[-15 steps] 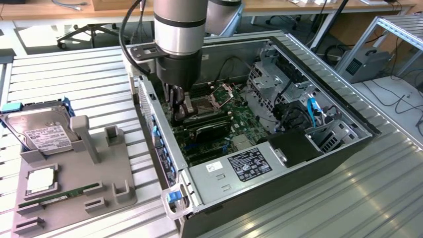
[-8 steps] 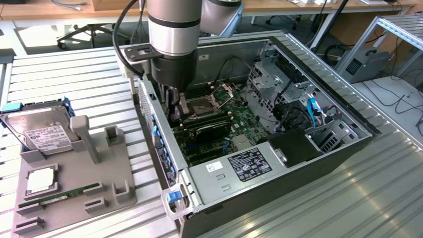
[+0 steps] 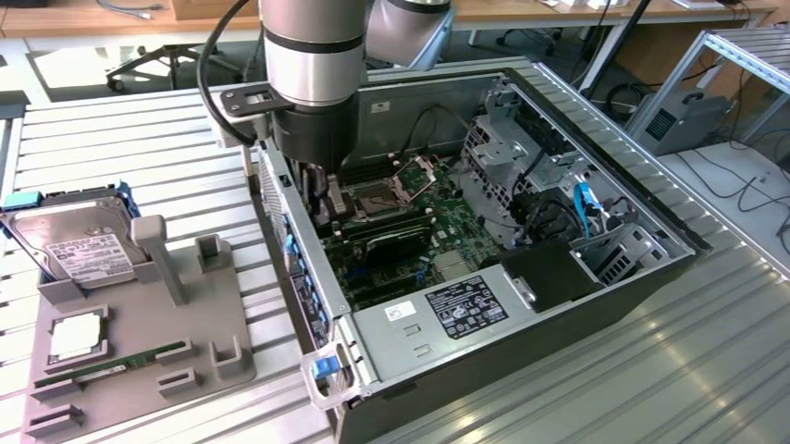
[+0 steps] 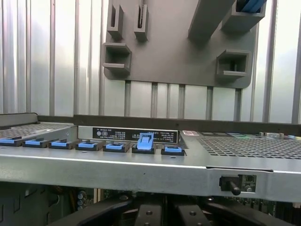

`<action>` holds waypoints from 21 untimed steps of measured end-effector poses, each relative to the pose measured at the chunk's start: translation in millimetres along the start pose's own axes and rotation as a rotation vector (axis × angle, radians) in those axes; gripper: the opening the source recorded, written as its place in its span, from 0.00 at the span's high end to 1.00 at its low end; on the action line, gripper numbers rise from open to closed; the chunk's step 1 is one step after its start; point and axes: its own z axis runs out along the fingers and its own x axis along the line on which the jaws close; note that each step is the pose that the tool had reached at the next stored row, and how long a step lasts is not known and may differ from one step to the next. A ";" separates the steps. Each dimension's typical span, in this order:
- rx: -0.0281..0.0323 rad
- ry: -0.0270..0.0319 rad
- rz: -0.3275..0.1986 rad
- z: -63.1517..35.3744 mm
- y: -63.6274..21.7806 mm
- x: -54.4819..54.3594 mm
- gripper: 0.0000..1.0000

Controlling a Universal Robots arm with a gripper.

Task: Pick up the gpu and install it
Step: 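Press down on the gpu until it lock into place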

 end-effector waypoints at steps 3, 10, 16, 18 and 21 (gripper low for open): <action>-0.0009 0.0001 0.001 -0.1 1.0 0.0 0.89; -0.0004 0.0001 0.000 0.1 1.0 0.0 0.89; -0.0029 0.0000 0.000 0.9 -5.6 0.2 0.89; -0.0041 -0.0001 0.000 1.3 -8.4 0.2 0.89; -0.0066 -0.0003 0.000 3.0 -13.1 0.3 0.89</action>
